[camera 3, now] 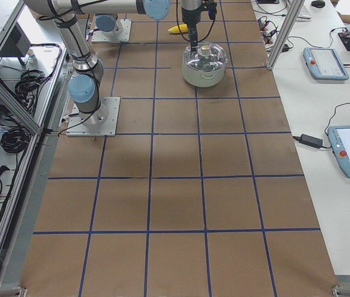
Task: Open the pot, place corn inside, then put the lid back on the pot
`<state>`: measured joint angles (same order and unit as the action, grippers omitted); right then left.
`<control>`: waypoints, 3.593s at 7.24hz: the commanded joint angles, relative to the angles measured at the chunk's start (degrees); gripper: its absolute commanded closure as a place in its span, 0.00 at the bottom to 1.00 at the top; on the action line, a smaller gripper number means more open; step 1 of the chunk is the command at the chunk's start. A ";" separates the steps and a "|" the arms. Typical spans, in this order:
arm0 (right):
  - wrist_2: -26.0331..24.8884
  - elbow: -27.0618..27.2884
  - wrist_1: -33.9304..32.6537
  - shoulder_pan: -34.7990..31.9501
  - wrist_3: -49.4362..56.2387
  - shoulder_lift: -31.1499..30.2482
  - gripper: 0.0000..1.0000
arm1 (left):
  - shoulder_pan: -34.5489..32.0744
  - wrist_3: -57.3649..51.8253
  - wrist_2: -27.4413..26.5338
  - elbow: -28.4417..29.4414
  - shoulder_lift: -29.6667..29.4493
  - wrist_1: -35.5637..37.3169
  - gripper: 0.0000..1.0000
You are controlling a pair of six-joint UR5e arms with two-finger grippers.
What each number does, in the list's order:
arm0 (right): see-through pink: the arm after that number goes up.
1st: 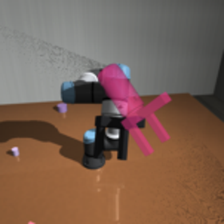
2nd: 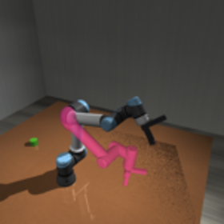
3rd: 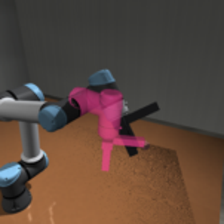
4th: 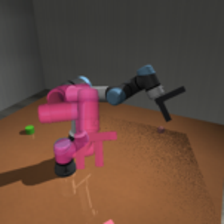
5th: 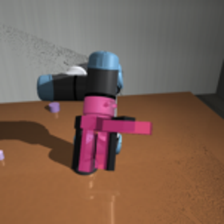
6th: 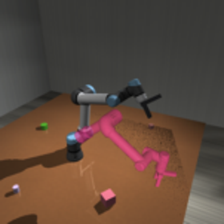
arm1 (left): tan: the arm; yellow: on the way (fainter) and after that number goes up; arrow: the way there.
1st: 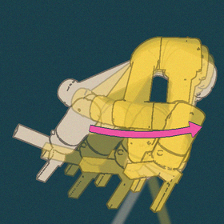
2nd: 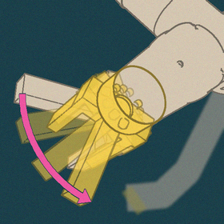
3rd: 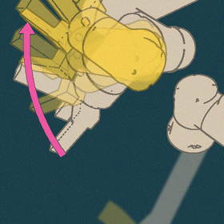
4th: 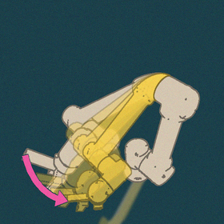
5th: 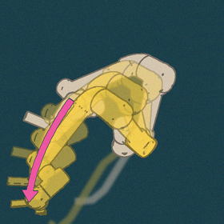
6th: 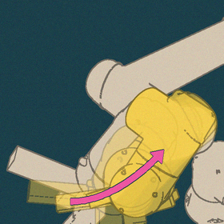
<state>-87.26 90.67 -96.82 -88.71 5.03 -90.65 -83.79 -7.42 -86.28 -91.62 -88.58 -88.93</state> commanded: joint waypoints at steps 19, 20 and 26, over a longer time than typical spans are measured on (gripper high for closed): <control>-2.47 -4.89 -19.37 -16.14 -19.46 20.94 0.04 | 1.42 -0.74 -0.12 -2.31 -1.05 -1.17 0.00; -3.26 -4.98 -21.20 -16.14 -22.06 21.73 0.04 | 2.39 -3.10 -0.20 -4.42 -2.11 2.15 0.00; -3.09 -4.80 -16.39 -17.63 -24.81 21.74 0.04 | 10.57 0.61 -0.28 -16.54 -13.36 29.03 0.00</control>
<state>-90.43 85.81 -113.96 -105.55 -19.74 -69.00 -73.81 -10.68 -86.18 -104.14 -99.81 -67.13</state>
